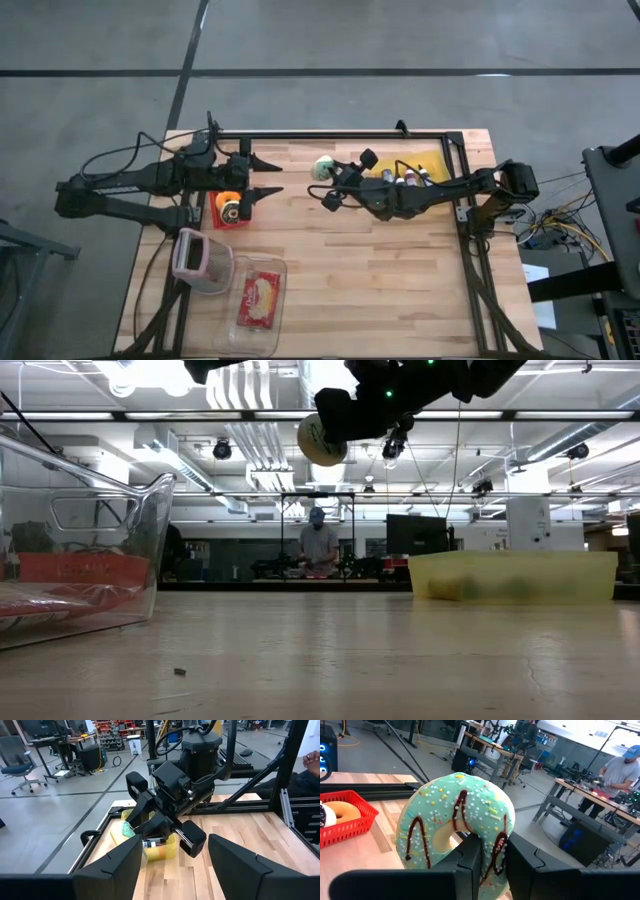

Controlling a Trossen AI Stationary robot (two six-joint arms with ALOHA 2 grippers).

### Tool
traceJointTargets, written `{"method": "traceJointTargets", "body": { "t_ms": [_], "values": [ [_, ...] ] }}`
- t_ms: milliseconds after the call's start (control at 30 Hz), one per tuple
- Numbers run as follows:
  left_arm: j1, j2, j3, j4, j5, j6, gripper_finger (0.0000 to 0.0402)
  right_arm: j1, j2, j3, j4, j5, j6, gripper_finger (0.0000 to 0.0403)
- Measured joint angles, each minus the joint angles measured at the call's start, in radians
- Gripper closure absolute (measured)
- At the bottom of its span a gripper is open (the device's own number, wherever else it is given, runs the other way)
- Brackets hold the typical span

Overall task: Pick & Place Food Item
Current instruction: Put the green donut into the red bin

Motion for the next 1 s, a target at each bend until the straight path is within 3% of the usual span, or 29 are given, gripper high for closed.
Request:
{"method": "traceJointTargets", "body": {
  "t_ms": [300, 533, 800, 1000],
  "values": [
    [0.000, 0.037, 0.000, 0.007, -0.041, -0.077, 0.0170, 0.000, 0.000, 0.000, 0.016, -0.001, 0.012, 0.0339],
    [0.000, 0.169, -0.002, 0.064, -0.160, -0.079, 0.0170, 0.000, 0.000, 0.000, 0.023, -0.107, 0.015, 0.0339],
    [0.000, 0.312, 0.013, 0.120, -0.168, -0.074, 0.0170, 0.000, 0.000, 0.000, 0.021, -0.111, 0.015, 0.0339],
    [0.000, 0.354, 0.024, 0.120, -0.234, -0.072, 0.0170, 0.000, 0.000, 0.000, 0.020, -0.111, 0.015, 0.0339]
  ]
}}
